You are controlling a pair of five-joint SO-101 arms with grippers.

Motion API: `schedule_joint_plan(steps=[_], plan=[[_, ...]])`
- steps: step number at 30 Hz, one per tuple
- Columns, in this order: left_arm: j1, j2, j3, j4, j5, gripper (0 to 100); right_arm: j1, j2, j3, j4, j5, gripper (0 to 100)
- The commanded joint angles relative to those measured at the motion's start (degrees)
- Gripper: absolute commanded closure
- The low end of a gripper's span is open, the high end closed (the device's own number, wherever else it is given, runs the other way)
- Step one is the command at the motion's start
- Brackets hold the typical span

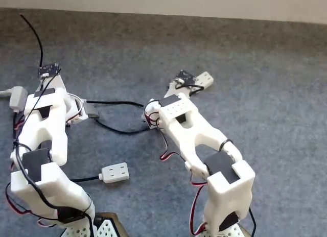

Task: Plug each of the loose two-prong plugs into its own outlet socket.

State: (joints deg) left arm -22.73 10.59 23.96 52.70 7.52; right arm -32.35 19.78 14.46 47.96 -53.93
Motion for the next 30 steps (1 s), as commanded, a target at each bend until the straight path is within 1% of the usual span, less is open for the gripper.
schedule_joint_plan(steps=[1, 3, 4, 5, 6, 8, 11, 12, 14, 15, 16, 17, 18, 20, 21, 24, 26, 28, 30], plan=[[0.57, -0.31, -0.84, -0.09, -0.09, 65, 2.95, 0.22, -1.10, 1.63, -1.85, 96.4], [0.57, -0.31, -0.84, -0.09, -0.09, 65, 3.65, 0.22, -1.10, 2.59, -1.76, 99.6], [0.57, -0.31, -0.84, -0.09, -0.09, 65, 4.00, 0.13, -1.45, 3.74, -1.41, 99.3], [0.57, -0.31, -0.84, -0.09, -0.09, 65, 4.18, 0.13, -2.77, 5.85, 0.18, 99.2], [0.57, -0.31, -0.84, -0.09, -0.09, 65, 4.18, 0.13, -5.41, 10.15, 4.92, 99.2], [0.57, -0.31, -0.48, -0.18, -0.09, 65, 4.35, 0.13, -11.30, 20.18, 17.67, 99.2], [0.57, -0.48, 0.13, -0.35, -0.09, 65, 4.35, 0.40, -22.02, 33.36, 38.95, 99.2], [0.57, -0.48, 0.13, -0.35, -0.09, 65, 4.35, 0.48, -25.10, 38.11, 48.62, 99.2], [0.57, -0.40, 0.13, -0.35, -0.18, 65, 4.26, 0.48, -30.29, 47.69, 72.18, 99.2], [0.57, -0.40, 0.13, -0.35, -0.18, 65, 4.26, 0.48, -31.87, 51.65, 80.97, 99.2], [0.57, -0.31, 0.13, -0.44, -0.18, 65, 4.26, 0.40, -32.48, 53.58, 87.82, 99.2], [0.66, -0.31, 0.31, -0.44, -0.18, 65, 4.53, 0.13, -31.52, 53.05, 91.25, 99.2], [0.84, -0.22, 0.57, -0.44, -0.18, 65, 4.70, 0.04, -30.64, 53.14, 92.40, 99.2], [0.92, -0.22, 0.84, -0.44, -0.44, 64, 4.70, -0.22, -29.41, 53.14, 92.31, 99.2], [0.92, -0.22, 0.75, -0.44, -1.85, 64, 4.35, -0.48, -29.49, 53.14, 92.31, 99.2], [1.36, -0.57, 0.31, -0.09, -9.41, 64, 4.26, -3.12, -30.46, 52.79, 92.22, 99.2], [3.82, -0.84, 0.22, 0.88, -11.87, 64, 4.26, -6.55, -32.13, 52.88, 92.22, 99.2], [6.29, -0.92, -2.24, 4.92, -14.24, 60, 4.26, -12.00, -32.92, 52.88, 91.69, 99.2], [7.87, -1.01, -7.60, 11.43, -15.12, 53, 4.18, -19.47, -33.10, 52.70, 88.00, 99.2]])
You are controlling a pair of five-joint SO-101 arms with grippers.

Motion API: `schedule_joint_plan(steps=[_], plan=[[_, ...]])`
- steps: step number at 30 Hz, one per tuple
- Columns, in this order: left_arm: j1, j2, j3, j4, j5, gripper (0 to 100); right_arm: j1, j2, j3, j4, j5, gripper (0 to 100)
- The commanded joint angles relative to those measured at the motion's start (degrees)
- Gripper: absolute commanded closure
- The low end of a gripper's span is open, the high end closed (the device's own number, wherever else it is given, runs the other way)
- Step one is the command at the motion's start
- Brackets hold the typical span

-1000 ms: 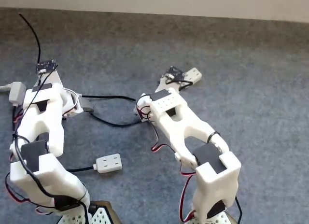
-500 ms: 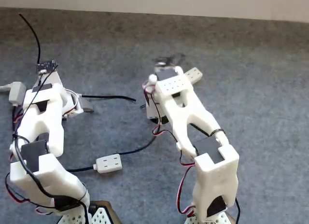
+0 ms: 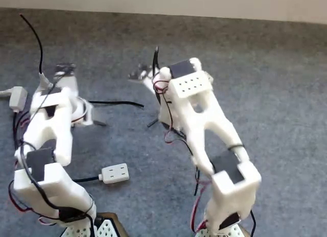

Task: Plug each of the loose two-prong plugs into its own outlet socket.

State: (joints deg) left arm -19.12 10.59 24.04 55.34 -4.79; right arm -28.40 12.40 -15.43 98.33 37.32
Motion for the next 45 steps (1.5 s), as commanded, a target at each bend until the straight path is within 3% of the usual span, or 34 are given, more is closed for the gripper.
schedule_joint_plan(steps=[1, 5, 9, 13, 17, 21, 24, 29, 37, 45], plan=[[4.53, -1.27, -11.74, 12.84, -2.90, 50, 0.22, -16.31, -3.21, 1.36, -5.27, 99.2], [4.88, -6.29, -29.05, 26.37, -3.08, 51, -0.04, -34.42, 7.34, -6.99, -10.55, 99.2], [8.40, -16.22, -35.56, 33.76, -6.59, 51, -3.03, -51.65, 33.54, -22.11, -13.27, 99.2], [15.25, -28.79, -23.87, 34.29, -9.85, 51, -7.16, -65.45, 60.53, -36.88, -15.38, 99.2], [17.01, -45.05, -4.53, 22.51, -10.37, 51, -8.84, -71.16, 73.27, -43.21, -15.74, 99.3], [15.43, -62.20, 17.27, 6.77, -9.93, 51, -9.71, -70.11, 74.95, -44.18, -15.91, 99.3], [15.43, -72.57, 30.73, -0.09, -8.97, 51, -11.91, -68.53, 77.14, -46.02, -16.26, 99.3], [17.45, -83.38, 40.22, -1.14, -6.15, 51, -17.80, -64.48, 78.46, -47.96, -19.52, 99.3], [22.20, -86.64, 46.02, -1.41, -6.33, 51, -18.42, -59.03, 77.67, -49.27, -22.24, 99.3], [22.20, -86.64, 51.56, -4.75, -6.59, 51, -18.33, -59.21, 66.59, -36.97, -21.98, 99.3]])
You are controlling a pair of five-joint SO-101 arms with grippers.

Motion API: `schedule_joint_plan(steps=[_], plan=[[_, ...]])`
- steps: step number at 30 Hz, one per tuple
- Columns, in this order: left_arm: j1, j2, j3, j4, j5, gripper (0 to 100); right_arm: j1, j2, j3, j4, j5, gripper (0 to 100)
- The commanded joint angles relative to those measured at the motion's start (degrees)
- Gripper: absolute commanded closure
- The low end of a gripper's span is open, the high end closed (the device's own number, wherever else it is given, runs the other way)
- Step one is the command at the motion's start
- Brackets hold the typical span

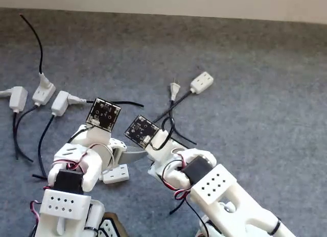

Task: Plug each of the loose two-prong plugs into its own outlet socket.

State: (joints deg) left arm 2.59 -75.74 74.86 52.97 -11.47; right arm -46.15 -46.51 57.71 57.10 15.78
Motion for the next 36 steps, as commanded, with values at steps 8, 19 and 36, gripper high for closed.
schedule_joint_plan(steps=[8, 19, 36], plan=[[0.66, -0.22, 1.36, -2.73, 0.09, 52, -0.75, 0.22, -19.47, 14.29, -0.35, 99.3], [5.14, -0.22, 3.03, -2.73, -1.93, 55, -0.48, 0.31, -24.48, 16.92, 0.53, 99.3], [-11.65, -0.13, -5.41, -2.73, 3.69, 55, 7.60, 13.85, -5.93, 10.07, 13.19, 99.3]])
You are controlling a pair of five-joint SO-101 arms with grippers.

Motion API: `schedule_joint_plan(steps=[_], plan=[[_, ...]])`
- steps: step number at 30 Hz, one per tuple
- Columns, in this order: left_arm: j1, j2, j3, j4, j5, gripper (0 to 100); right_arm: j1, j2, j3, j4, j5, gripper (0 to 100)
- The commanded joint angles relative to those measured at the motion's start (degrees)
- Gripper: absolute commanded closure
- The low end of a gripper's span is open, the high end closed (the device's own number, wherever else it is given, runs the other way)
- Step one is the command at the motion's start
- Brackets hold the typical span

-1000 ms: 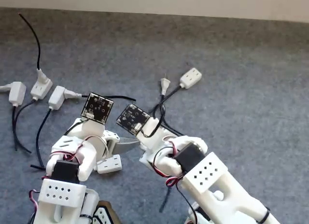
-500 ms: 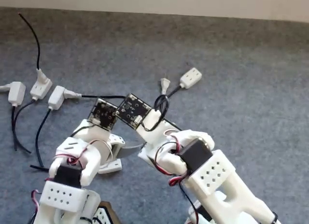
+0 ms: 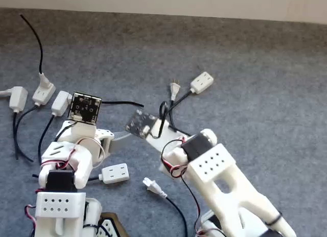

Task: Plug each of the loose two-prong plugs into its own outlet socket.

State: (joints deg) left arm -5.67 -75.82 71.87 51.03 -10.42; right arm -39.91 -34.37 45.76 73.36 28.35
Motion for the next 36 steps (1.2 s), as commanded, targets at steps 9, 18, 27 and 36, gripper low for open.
schedule_joint_plan(steps=[9, 18, 27, 36], plan=[[-4.00, -0.04, 1.98, -4.31, 2.81, 55, -12.35, 5.76, 14.81, -11.56, -6.59, 99.2], [-4.26, -0.04, 2.42, -4.40, 2.81, 55, -14.46, 6.29, 11.65, -12.62, -8.62, 99.2], [-4.26, -0.04, 2.42, -4.22, 2.81, 55, -14.64, 6.20, 13.67, -14.90, -9.93, 86.3], [-4.00, -0.04, 2.95, -4.48, 2.73, 55, -14.73, 5.85, 10.42, -10.59, -10.37, 83.2]])
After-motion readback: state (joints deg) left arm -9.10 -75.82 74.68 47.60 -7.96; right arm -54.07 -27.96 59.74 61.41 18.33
